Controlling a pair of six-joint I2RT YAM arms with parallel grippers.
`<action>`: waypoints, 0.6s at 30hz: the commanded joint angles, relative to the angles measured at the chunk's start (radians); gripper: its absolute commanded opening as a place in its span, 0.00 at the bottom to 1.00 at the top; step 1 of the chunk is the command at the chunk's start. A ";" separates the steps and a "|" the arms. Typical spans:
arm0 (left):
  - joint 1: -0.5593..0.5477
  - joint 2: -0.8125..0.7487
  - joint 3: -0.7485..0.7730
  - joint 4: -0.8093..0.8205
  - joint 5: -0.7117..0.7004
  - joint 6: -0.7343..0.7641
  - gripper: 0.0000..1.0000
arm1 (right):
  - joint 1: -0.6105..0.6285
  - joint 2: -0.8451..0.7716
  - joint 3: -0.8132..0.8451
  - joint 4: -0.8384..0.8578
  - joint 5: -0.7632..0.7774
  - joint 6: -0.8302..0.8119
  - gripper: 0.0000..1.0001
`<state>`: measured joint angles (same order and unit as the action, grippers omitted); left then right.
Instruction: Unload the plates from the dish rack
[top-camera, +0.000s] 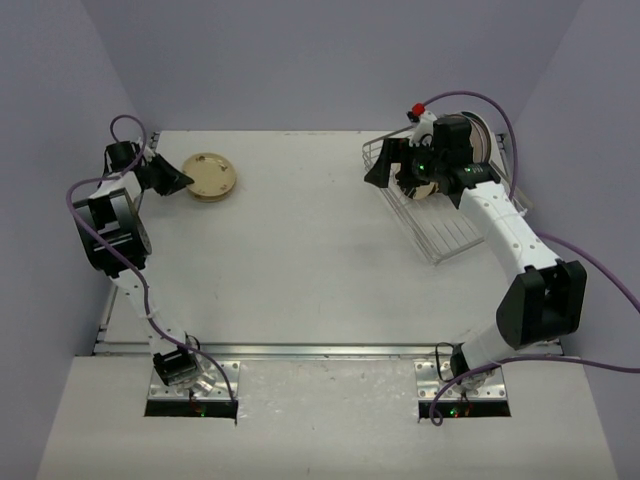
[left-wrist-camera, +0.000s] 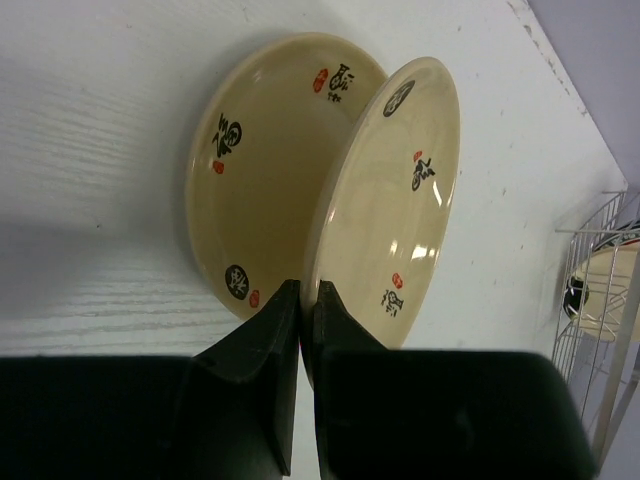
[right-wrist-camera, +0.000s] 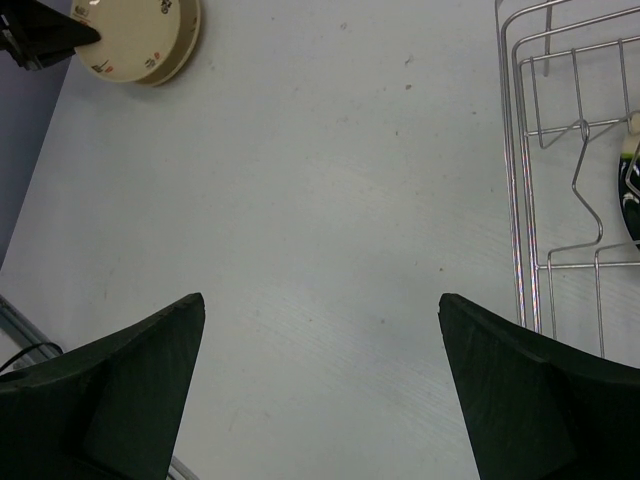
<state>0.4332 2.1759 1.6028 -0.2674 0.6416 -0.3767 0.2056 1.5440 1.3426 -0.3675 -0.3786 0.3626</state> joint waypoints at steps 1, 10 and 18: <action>0.007 0.003 0.047 0.045 0.042 -0.012 0.06 | -0.005 -0.009 0.029 0.012 -0.009 -0.006 0.99; 0.008 -0.005 0.065 0.015 0.021 0.016 0.34 | -0.005 0.000 0.042 0.008 0.024 -0.022 0.99; -0.035 -0.162 0.087 -0.072 -0.182 0.233 0.57 | -0.010 0.033 0.072 -0.019 0.193 -0.085 0.99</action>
<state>0.4296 2.1722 1.6421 -0.3080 0.5994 -0.3064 0.2049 1.5561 1.3580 -0.3900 -0.3125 0.3317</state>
